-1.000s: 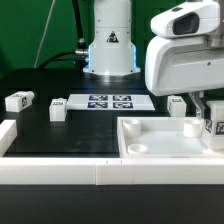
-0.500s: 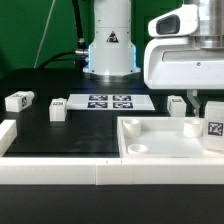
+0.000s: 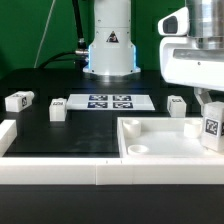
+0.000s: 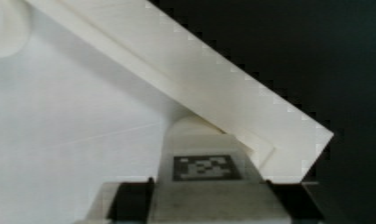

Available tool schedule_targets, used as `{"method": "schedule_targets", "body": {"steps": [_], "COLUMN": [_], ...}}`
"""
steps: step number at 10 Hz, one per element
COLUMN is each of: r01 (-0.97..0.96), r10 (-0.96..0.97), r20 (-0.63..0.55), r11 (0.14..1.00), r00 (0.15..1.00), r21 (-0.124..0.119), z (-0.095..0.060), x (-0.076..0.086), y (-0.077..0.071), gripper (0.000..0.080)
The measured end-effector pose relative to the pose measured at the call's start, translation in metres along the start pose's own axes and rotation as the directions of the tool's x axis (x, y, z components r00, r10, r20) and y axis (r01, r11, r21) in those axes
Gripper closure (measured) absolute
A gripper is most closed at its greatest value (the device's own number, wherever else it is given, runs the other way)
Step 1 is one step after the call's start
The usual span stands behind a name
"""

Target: Assemble one leg

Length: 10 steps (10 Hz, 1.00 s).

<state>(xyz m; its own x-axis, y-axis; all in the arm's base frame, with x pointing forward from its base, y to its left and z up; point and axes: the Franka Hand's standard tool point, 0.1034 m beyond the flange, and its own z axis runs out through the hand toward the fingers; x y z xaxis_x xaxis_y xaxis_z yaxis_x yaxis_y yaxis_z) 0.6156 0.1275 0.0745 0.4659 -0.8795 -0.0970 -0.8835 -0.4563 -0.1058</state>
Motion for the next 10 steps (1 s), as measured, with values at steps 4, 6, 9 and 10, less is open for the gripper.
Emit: {"method": "schedule_targets", "body": {"steps": [4, 6, 9, 10], "r01": [0.016, 0.181, 0.525, 0.621], "r10": [-0.016, -0.181, -0.525, -0.621], "r20": [0.008, 0.009, 0.002, 0.001], "r11": [1.000, 0.983, 0.851, 0.784], "r00": [1.000, 0.983, 0.851, 0.784], "r21": [0.004, 0.000, -0.008, -0.010], "z": [0.0004, 0.0005, -0.0009, -0.0009], "x": [-0.0006, 0.0016, 0.0039, 0.0053], "y": [-0.0002, -0.0009, -0.0039, -0.0035], "gripper": [0.0257, 0.0172, 0.0151, 0.0151]}}
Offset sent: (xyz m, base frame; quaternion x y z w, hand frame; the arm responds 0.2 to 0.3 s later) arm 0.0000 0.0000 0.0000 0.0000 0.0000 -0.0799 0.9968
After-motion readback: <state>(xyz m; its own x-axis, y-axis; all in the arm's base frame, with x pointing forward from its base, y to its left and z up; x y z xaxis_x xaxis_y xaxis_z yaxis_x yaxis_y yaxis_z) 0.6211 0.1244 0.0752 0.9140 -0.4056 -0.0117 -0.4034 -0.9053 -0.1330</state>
